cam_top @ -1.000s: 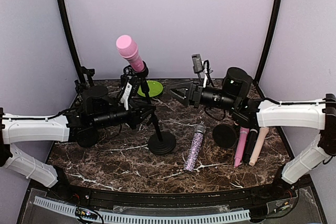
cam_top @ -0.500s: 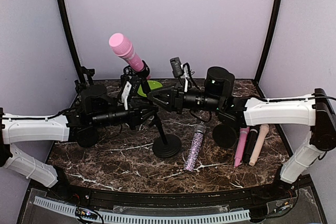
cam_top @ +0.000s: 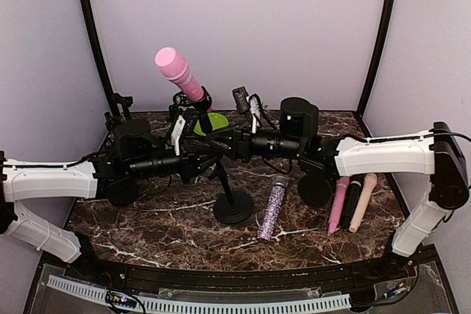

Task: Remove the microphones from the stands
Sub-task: Pass from the left arm to the right

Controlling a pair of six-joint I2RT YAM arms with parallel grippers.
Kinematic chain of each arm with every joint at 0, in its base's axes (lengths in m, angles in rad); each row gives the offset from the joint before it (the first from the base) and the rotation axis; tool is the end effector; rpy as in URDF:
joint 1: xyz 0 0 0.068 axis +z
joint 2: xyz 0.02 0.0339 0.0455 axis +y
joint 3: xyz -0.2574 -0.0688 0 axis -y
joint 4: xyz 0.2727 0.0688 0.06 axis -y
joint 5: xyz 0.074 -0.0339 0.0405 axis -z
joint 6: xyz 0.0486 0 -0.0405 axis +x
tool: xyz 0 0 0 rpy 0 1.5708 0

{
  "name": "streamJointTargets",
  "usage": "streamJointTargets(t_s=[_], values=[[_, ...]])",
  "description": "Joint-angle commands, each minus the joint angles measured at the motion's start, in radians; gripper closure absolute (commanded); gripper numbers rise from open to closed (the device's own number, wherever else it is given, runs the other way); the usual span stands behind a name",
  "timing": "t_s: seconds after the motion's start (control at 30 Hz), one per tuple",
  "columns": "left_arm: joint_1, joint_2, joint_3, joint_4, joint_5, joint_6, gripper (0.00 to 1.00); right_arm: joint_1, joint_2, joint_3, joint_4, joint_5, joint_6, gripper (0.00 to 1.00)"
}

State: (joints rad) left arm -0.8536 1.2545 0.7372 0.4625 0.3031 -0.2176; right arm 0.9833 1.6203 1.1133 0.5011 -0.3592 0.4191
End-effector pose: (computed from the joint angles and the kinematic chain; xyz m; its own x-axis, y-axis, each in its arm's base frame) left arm 0.2039 -0.2559 0.2688 -0.2327 -0.0466 -0.9714 0.8858 0.4021 -0.2315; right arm 0.2184 0.3589 0.2899 -0.3994 0.0876 -0.9126 -0.8884 0.2087 0.4088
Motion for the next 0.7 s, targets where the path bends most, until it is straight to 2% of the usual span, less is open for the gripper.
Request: streamJointTargets(t_s=[0.0, 0.4, 0.53, 0.63, 0.67], values=[[-0.002, -0.053, 0.048, 0.123, 0.016, 0.004, 1.0, 0.008, 0.009, 0.024, 0.008, 0.044, -0.02, 0.6], [-0.004, -0.047, 0.074, 0.088, 0.082, 0.015, 1.0, 0.008, 0.034, 0.054, 0.053, -0.039, -0.028, 0.75], [-0.003, -0.047, 0.079, 0.075, 0.084, 0.017, 1.0, 0.008, 0.03, 0.052, 0.059, -0.041, -0.031, 0.86], [-0.003, -0.049, 0.076, 0.074, 0.076, 0.013, 1.0, 0.008, 0.016, 0.033, 0.081, -0.018, -0.026, 1.0], [-0.003, -0.051, 0.073, 0.073, 0.07, 0.01, 0.96, 0.007, 0.008, 0.024, 0.096, -0.008, -0.024, 1.0]])
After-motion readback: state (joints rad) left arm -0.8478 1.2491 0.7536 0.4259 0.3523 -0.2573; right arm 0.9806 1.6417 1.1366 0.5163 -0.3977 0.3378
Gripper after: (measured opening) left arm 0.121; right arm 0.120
